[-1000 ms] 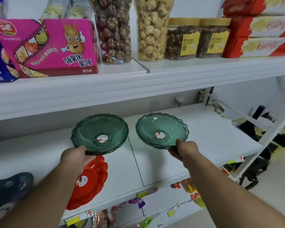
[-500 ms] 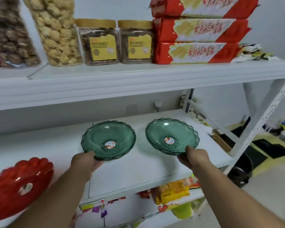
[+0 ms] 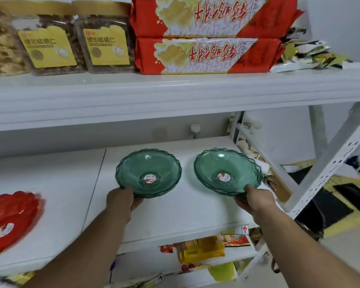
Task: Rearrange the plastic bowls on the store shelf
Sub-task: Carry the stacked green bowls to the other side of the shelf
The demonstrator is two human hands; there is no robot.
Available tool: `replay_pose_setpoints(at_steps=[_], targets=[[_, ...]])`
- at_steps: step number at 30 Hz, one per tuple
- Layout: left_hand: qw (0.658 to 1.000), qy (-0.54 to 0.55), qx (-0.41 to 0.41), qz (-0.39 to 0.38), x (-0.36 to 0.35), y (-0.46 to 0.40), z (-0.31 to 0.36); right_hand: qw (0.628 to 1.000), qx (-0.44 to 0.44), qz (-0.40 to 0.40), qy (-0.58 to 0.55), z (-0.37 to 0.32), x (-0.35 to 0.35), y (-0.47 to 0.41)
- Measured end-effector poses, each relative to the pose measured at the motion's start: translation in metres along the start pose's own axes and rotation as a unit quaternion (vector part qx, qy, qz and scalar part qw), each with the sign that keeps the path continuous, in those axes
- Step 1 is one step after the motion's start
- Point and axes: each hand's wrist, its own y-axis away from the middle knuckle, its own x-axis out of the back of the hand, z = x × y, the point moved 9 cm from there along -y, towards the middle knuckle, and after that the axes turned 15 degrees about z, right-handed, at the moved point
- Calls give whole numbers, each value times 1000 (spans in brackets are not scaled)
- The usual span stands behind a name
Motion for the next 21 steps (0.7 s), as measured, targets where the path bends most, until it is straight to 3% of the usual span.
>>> replay_pose_setpoints(at_steps=[21], targets=[[999,36,-22,28,-81,-61,-4,999,-16,-21,-21,-26,-81,-91]])
